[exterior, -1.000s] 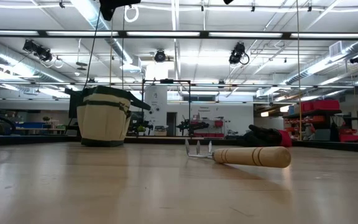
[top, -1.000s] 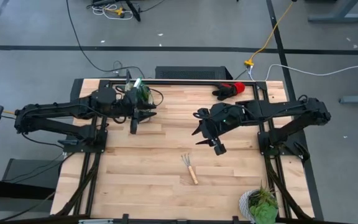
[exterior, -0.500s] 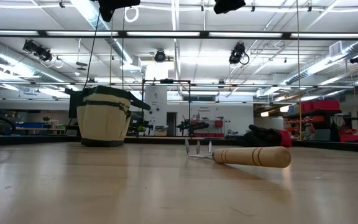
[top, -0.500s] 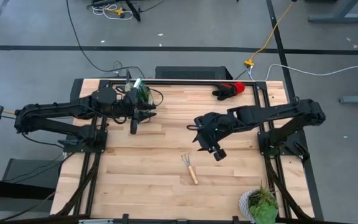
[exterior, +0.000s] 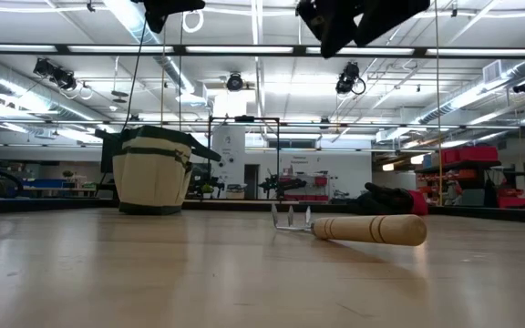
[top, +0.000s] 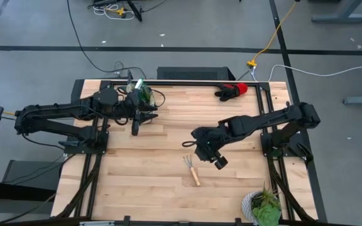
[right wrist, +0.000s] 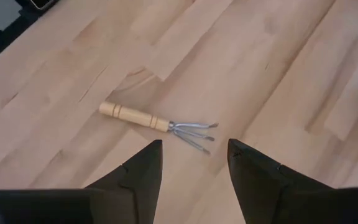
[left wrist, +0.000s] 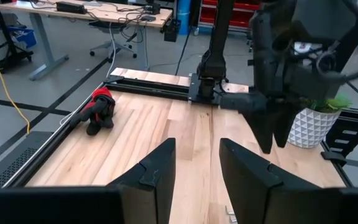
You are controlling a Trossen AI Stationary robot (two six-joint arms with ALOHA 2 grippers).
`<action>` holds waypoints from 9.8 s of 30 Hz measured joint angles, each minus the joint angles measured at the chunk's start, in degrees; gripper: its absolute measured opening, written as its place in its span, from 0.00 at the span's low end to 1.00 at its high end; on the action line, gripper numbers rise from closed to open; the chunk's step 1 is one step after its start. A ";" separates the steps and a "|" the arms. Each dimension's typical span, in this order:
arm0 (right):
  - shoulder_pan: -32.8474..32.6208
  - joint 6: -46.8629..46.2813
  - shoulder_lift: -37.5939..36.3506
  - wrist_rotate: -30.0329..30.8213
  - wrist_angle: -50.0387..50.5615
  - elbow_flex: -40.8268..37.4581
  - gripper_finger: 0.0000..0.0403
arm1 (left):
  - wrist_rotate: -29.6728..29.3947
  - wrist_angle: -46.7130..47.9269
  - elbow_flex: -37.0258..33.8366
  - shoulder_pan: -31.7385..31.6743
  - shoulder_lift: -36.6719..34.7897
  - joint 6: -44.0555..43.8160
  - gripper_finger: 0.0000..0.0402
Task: Pick & Place Garden tools in Gardening bag
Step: Put the brown hand rake into the gardening bag
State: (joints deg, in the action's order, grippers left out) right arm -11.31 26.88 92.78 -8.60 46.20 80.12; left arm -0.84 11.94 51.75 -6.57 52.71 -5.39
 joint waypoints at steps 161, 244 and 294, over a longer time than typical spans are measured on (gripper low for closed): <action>-7.13 -58.94 22.20 5.62 -11.59 -1.84 0.46 | -4.48 3.02 0.00 0.00 0.04 0.19 0.33; -7.15 -22.92 21.19 1.68 -17.91 -1.70 0.01 | -4.50 2.89 0.02 0.00 0.04 0.07 0.33; -4.69 -12.15 15.18 5.12 -3.87 -5.97 0.14 | -4.50 2.44 0.04 0.00 0.04 0.02 0.33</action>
State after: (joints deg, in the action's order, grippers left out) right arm -16.00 14.73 107.96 -3.48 42.33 74.15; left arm -5.34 14.38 51.79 -6.57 52.75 -5.37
